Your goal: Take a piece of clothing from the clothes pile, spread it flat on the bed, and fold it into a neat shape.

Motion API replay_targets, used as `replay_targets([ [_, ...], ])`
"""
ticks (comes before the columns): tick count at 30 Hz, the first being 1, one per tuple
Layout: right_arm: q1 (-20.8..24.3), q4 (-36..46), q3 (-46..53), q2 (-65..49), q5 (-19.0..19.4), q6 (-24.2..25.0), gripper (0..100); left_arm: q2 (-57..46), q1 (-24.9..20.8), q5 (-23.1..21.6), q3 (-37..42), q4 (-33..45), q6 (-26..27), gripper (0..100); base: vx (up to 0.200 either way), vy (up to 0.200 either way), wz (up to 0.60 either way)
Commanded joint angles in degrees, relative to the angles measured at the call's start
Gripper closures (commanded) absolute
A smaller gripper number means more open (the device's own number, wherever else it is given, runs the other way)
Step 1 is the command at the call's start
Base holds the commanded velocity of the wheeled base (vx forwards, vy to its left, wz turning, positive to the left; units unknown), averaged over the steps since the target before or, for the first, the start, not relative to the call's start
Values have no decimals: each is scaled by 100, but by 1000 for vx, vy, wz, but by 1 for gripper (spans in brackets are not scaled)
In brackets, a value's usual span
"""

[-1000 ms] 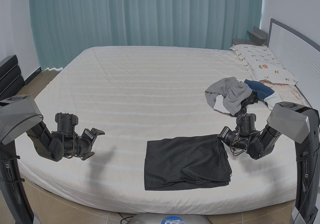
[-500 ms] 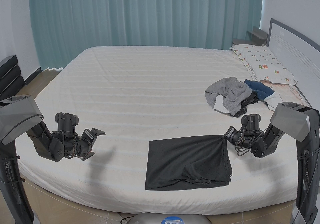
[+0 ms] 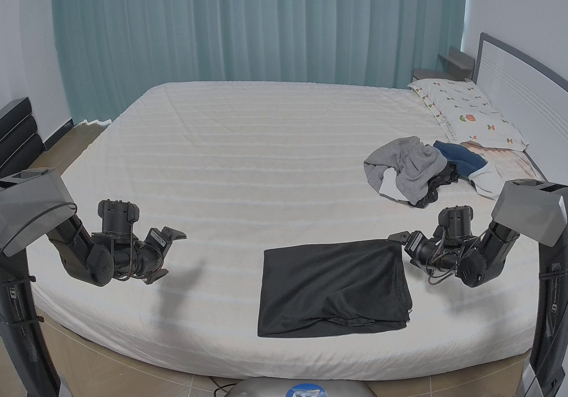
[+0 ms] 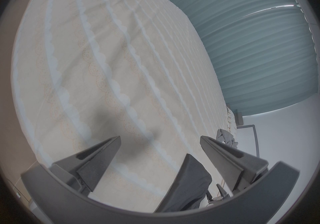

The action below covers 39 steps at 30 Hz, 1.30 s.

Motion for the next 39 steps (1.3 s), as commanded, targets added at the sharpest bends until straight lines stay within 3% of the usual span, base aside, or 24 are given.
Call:
replay_targets([
  [1, 25, -60, 1154, -832, 427, -309, 0, 17, 1, 1, -4, -3, 2, 0, 0, 0, 0],
  [6, -1, -877, 2103, -726, 735, -1057, 0, 8, 1, 1, -4, -3, -6, 0, 0, 0, 0],
  [9, 69, -1238, 2393, -586, 832, -1136, 0, 17, 1, 1, -4, -3, 2, 0, 0, 0, 0],
  [22, 368, -1475, 2323, -94, 814, -1153, 0, 17, 1, 1, -4, -3, 2, 0, 0, 0, 0],
  [23, 368, -1475, 2340, -94, 805, -1162, 100, 17, 1, 1, -4, -3, 2, 0, 0, 0, 0],
  [39, 236, -1660, 2859, -296, 770, -1610, 100, 8, 1, 1, 5, -3, -6, 0, 0, 0, 0],
])
